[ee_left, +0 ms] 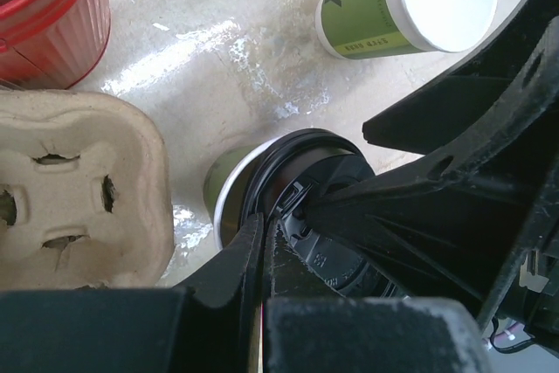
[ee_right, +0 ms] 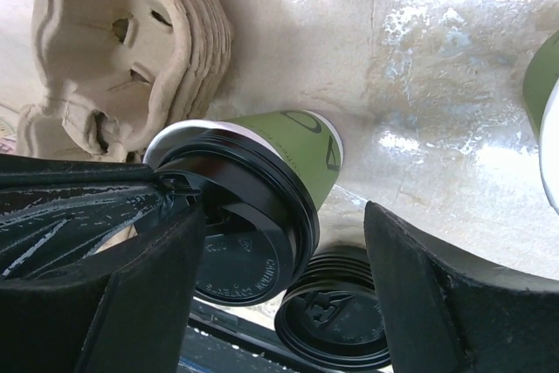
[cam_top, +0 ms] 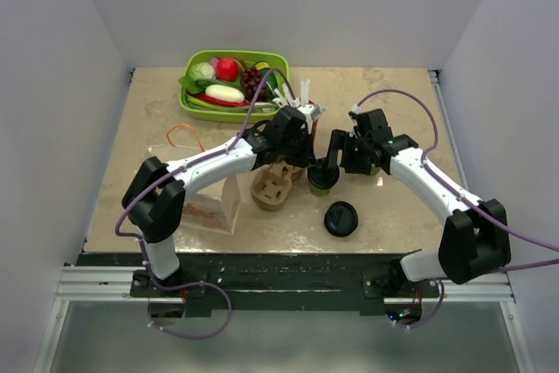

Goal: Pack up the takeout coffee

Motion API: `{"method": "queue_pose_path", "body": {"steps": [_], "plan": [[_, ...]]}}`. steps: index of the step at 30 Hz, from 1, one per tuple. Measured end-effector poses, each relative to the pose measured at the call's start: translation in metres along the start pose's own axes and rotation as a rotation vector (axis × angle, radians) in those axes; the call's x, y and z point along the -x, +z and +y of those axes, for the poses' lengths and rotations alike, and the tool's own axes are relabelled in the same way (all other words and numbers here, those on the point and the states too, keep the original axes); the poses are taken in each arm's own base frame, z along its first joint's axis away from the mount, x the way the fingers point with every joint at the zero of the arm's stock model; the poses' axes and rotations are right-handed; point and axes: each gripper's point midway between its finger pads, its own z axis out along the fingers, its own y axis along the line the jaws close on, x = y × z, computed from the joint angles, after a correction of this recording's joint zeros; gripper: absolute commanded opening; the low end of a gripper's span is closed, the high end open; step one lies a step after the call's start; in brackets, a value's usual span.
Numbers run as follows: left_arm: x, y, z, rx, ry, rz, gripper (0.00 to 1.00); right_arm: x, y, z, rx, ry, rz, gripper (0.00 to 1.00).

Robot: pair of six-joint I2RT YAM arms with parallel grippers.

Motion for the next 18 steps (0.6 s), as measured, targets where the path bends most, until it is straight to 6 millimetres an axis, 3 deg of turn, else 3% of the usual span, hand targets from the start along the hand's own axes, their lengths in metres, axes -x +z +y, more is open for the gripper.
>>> {"method": "queue_pose_path", "body": {"steps": [18], "plan": [[0.009, -0.009, -0.005, -0.018, 0.008, -0.029, 0.0, 0.007, -0.019, 0.007, 0.015, -0.008, -0.041, 0.85]]}}
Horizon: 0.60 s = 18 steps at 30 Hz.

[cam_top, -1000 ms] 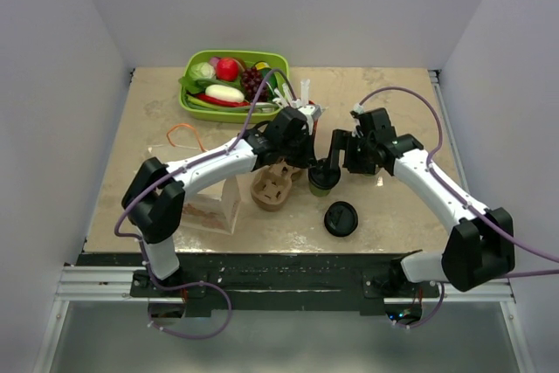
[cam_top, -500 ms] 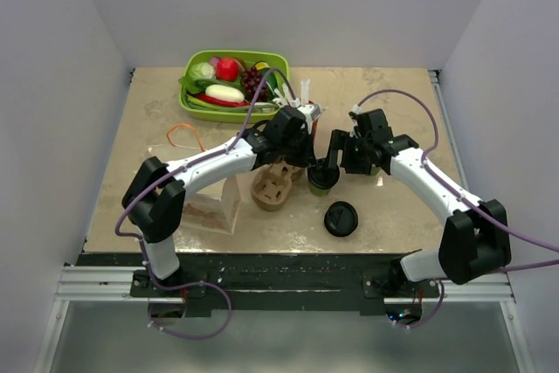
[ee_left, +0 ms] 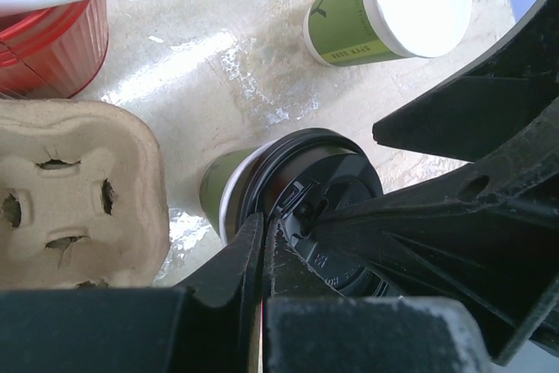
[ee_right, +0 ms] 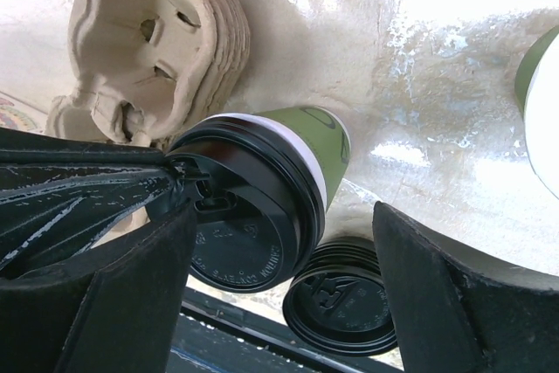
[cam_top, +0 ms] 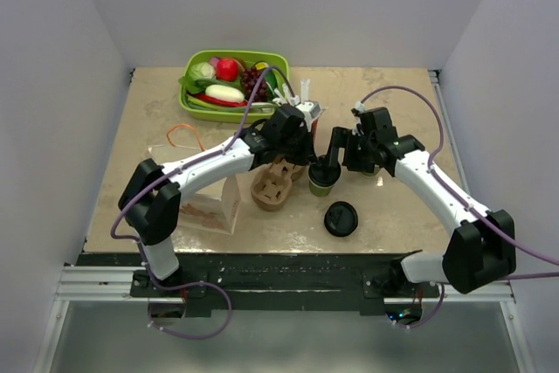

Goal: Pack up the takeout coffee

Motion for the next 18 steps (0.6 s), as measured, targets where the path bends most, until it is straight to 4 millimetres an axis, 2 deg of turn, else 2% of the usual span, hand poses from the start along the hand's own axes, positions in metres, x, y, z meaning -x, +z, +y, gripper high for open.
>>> {"method": "queue_pose_path", "body": {"steps": [10, 18], "plan": [[0.003, 0.0, 0.006, 0.013, -0.005, -0.004, 0.0, -0.004, 0.008, -0.004, -0.014, 0.003, 0.027, 0.84], [-0.003, 0.007, 0.01, 0.009, -0.012, 0.02, 0.0, -0.006, 0.014, -0.006, -0.022, 0.006, 0.041, 0.84]]}}
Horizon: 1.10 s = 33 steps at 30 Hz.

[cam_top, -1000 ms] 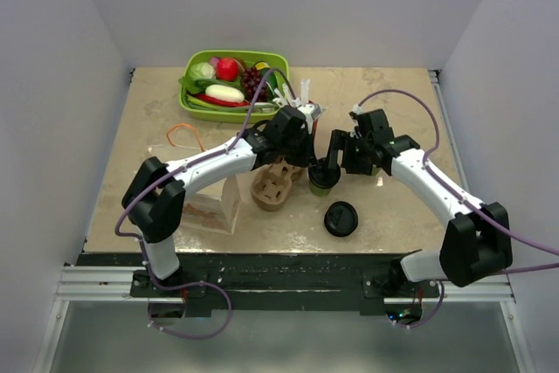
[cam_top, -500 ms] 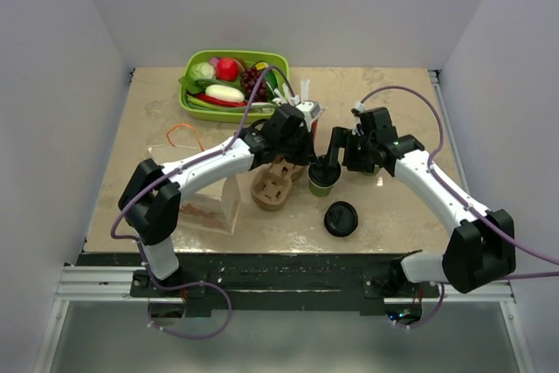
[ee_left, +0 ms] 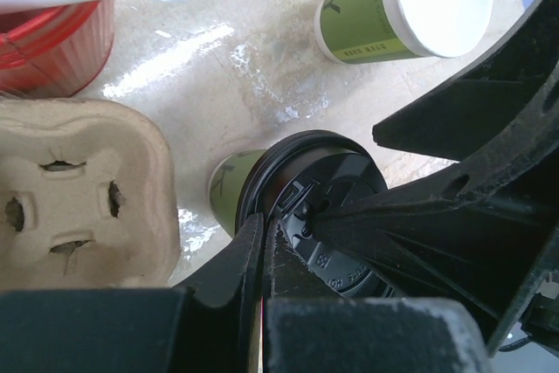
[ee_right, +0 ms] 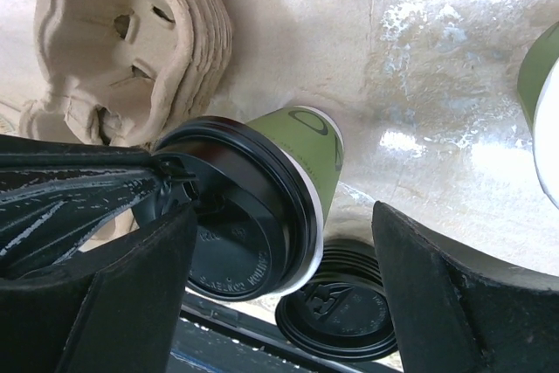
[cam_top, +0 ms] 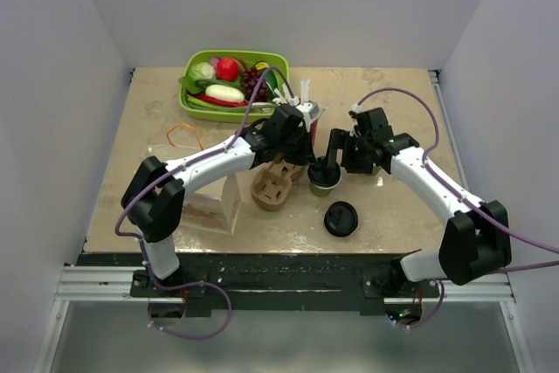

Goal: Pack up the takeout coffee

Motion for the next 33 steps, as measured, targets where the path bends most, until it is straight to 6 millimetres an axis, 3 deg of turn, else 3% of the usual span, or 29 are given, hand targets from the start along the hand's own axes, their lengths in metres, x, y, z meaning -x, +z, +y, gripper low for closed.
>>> {"method": "queue_pose_path", "body": {"steps": [8, 21, 27, 28, 33], "plan": [[-0.004, 0.001, -0.007, -0.046, 0.001, 0.019, 0.0, 0.0, -0.004, -0.003, -0.018, 0.0, -0.009, 0.83], [-0.005, 0.001, -0.008, -0.049, 0.0, 0.022, 0.0, -0.004, -0.009, 0.005, 0.026, 0.022, 0.011, 0.72], [-0.011, 0.002, -0.006, -0.055, -0.002, 0.036, 0.0, -0.014, -0.005, 0.004, 0.043, 0.059, 0.046, 0.62], [-0.011, 0.002, -0.007, -0.058, -0.002, 0.036, 0.0, -0.016, -0.005, 0.006, 0.052, 0.064, 0.055, 0.56], [-0.015, 0.003, -0.005, -0.06, -0.005, 0.046, 0.0, -0.019, -0.002, 0.011, 0.091, 0.079, 0.073, 0.52]]}}
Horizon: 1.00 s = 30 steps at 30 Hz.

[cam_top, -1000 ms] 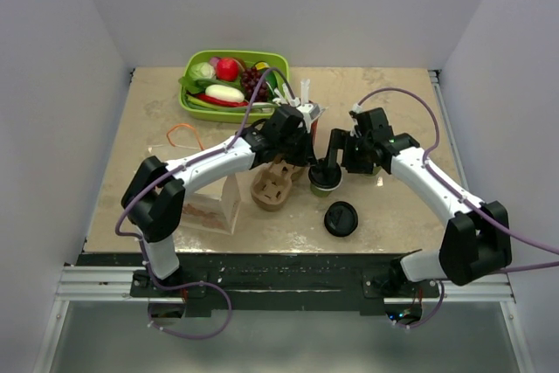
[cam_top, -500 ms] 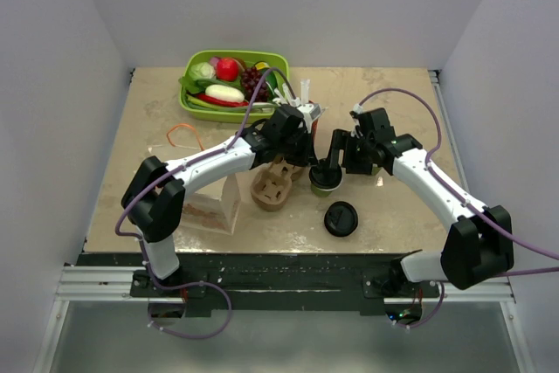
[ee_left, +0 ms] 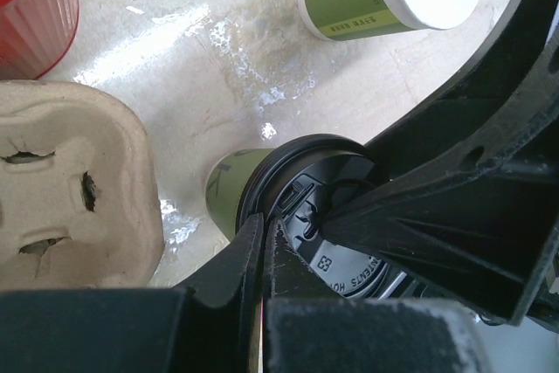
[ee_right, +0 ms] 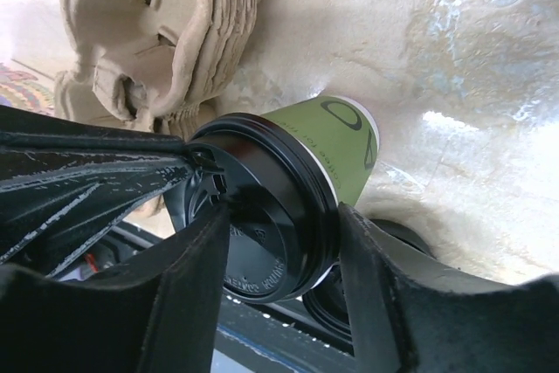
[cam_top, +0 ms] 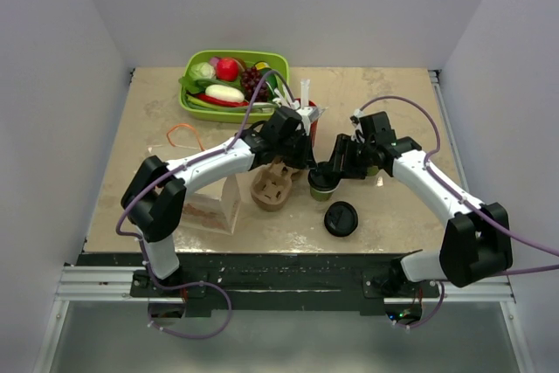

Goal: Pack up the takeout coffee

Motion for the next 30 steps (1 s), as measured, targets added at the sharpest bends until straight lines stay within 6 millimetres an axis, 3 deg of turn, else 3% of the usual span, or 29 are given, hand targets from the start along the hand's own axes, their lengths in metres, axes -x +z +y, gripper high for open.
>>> {"method": "queue_pose_path", "body": {"steps": [20, 22, 23, 26, 30], "plan": [[-0.001, 0.0, 0.004, 0.024, 0.002, -0.006, 0.0, -0.001, 0.001, -0.004, 0.007, 0.031, -0.012, 0.25], [-0.001, 0.0, 0.003, 0.022, 0.004, -0.005, 0.0, -0.002, 0.001, -0.006, -0.001, 0.037, -0.017, 0.32], [-0.001, 0.001, 0.002, 0.021, 0.005, -0.005, 0.0, -0.002, 0.001, -0.007, -0.005, 0.039, -0.018, 0.45], [-0.002, 0.0, 0.001, 0.016, 0.006, -0.001, 0.0, -0.004, 0.0, -0.008, -0.01, 0.042, -0.015, 0.58], [-0.005, 0.0, 0.0, 0.01, 0.009, 0.011, 0.0, -0.01, -0.001, -0.012, -0.029, 0.041, 0.011, 0.63]]}}
